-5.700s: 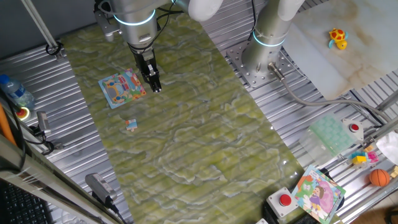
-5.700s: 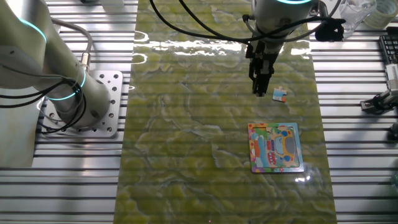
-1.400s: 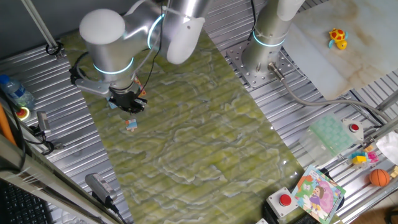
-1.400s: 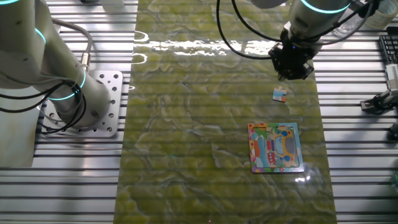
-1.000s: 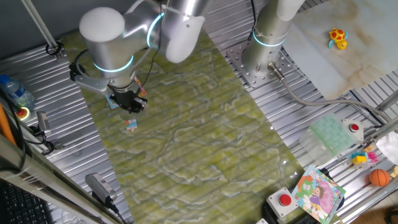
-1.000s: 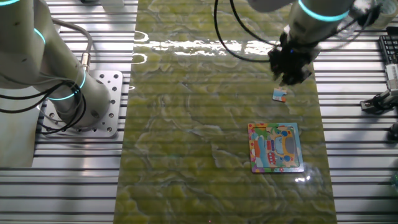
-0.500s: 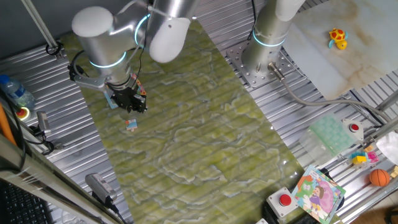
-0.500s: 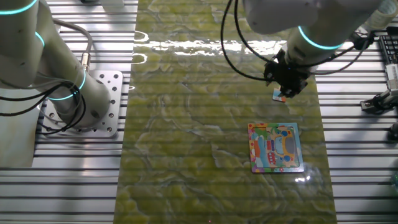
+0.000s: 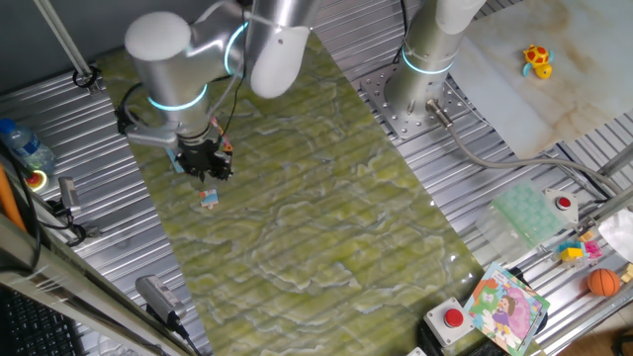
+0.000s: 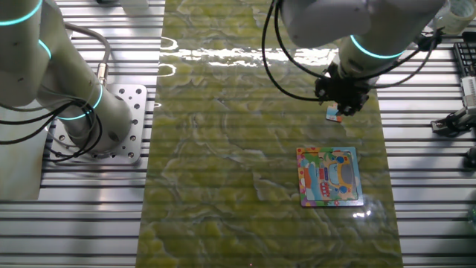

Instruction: Assemble one piece of a puzzle

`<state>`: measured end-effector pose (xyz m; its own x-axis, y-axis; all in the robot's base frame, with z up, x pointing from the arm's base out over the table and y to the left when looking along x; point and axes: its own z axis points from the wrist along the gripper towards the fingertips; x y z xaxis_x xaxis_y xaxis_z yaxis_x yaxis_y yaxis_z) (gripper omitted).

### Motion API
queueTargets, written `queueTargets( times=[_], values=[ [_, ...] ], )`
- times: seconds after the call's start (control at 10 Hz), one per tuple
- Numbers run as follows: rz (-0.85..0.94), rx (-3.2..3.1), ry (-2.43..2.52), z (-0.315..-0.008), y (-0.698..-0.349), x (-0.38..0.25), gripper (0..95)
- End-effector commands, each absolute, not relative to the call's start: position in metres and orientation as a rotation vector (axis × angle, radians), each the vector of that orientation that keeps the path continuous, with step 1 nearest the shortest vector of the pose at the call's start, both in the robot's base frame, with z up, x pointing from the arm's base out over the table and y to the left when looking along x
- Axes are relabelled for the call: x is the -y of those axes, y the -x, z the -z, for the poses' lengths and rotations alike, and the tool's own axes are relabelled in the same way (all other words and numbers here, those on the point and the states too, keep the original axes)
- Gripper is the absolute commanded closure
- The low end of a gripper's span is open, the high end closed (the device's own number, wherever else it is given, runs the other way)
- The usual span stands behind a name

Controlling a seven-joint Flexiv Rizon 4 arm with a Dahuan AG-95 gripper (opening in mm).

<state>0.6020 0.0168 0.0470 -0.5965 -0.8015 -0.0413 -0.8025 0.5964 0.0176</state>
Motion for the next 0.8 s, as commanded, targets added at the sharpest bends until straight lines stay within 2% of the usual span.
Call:
queueTargets(
  times=[0.1,0.8],
  values=[
    [-0.068,-2.763,1.429,-0.045,-0.61,-0.013,57.0],
    [-0.024,-2.753,1.49,-0.037,-0.622,-0.031,57.0]
  ],
)
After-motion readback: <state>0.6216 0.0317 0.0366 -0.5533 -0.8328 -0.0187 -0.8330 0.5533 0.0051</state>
